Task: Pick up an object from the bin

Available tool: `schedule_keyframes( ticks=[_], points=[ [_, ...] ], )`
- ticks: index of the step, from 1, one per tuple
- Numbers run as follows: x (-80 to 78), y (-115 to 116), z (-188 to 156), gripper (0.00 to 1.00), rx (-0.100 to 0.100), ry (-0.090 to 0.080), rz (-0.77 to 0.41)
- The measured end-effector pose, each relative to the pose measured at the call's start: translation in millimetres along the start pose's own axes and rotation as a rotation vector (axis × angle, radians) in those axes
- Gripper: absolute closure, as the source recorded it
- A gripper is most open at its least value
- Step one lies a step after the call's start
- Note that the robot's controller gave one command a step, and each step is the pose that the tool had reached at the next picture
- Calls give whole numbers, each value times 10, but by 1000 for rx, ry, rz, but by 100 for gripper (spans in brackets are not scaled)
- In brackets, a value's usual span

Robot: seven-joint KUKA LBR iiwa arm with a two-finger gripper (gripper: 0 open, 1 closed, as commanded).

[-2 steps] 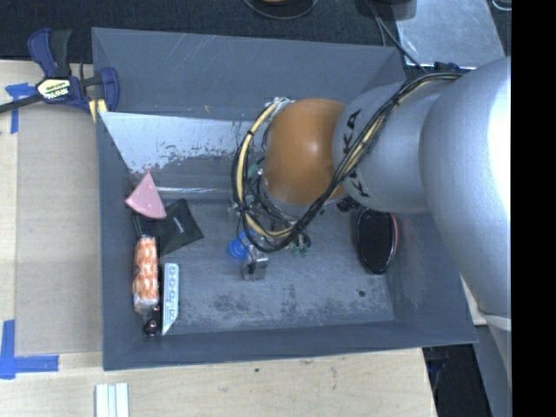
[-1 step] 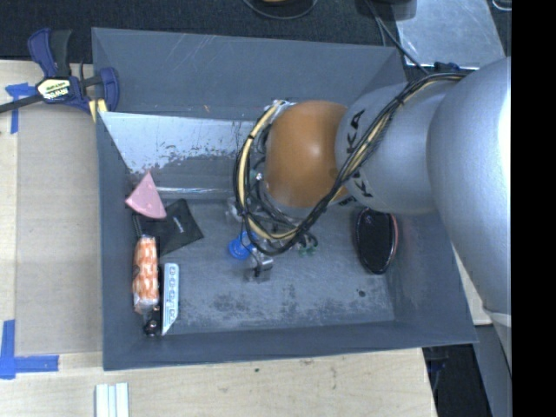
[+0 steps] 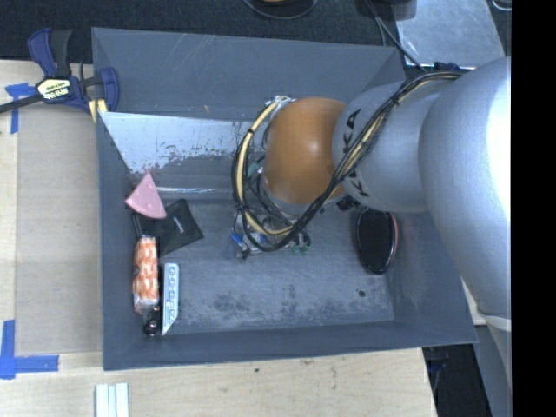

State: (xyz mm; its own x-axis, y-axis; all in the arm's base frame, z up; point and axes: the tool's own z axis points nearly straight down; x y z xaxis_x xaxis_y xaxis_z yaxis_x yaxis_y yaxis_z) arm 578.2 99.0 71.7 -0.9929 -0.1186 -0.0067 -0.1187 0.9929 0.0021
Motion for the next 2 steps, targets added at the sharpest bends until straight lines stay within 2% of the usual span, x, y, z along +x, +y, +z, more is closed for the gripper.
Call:
schedule_keyframes(
  ticks=[2],
  points=[
    [8, 0, -21, 100, 0, 2, 0]
  ],
)
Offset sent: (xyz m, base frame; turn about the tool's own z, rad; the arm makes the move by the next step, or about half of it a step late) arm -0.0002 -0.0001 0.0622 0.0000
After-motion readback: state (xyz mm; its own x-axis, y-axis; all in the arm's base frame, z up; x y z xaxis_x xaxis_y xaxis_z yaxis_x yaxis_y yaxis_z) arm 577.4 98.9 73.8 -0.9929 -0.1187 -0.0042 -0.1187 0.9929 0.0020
